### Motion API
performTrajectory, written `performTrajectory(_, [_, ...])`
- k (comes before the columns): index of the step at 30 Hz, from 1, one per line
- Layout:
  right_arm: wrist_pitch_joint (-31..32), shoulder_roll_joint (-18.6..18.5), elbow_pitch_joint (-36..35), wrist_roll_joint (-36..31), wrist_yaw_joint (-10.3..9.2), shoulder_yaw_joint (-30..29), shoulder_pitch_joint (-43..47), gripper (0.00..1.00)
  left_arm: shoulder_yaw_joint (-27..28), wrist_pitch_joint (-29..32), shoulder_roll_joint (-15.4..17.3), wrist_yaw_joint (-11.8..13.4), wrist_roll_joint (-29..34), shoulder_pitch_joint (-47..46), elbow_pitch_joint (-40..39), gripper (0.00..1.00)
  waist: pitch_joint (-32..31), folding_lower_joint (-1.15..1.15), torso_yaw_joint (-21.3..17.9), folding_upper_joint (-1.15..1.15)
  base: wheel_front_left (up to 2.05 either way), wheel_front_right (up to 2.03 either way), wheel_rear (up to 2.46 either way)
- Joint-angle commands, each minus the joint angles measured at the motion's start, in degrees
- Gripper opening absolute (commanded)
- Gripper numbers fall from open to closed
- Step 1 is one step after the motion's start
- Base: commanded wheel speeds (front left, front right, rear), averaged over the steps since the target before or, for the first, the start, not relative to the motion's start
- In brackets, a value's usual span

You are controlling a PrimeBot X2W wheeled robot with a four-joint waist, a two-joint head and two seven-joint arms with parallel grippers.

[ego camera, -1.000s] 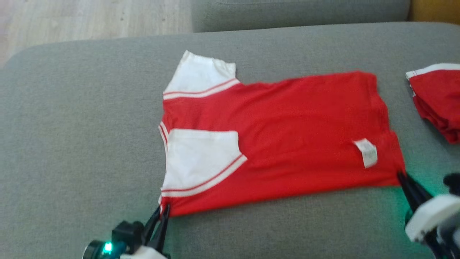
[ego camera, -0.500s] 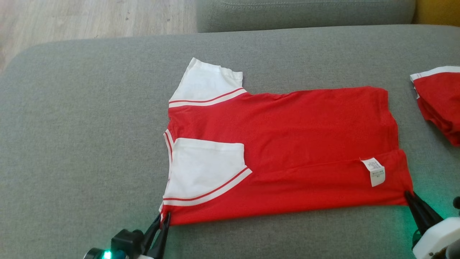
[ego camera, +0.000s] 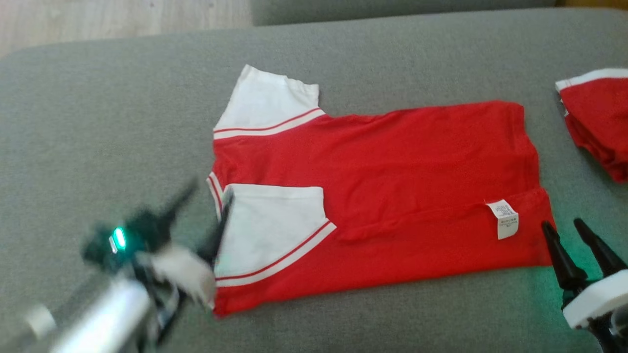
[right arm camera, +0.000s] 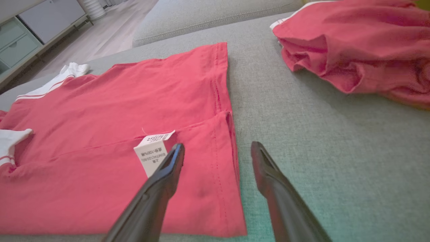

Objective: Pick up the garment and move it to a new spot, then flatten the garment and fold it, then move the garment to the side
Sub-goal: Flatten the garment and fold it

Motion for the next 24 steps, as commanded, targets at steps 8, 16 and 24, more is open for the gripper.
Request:
performTrajectory(8, [2.31,-1.43,-6.42,-5.44,0.37,0.13,-6.05,1.00,4.24,11.23,5.45,-10.61,0.94,-28.54,2.06,1.00,7.31,0.00,-6.15,0.00,0.00,0.00,0.00])
performTrajectory(16, [3.00,-0.49,-8.44,-7.48,0.37,1.99,-11.25,1.00,1.99,21.97,5.28,-14.88,-0.94,-44.44,19.56,1.00,13.12,0.00,-12.41,0.00,0.00,0.00,0.00])
performTrajectory(24, [1.17,0.06,-6.24,-6.52,0.37,4.42,-13.01,1.00,0.70,26.10,6.70,-15.35,-1.45,-49.45,33.65,1.00,15.32,0.00,-16.63,0.00,0.00,0.00,0.00])
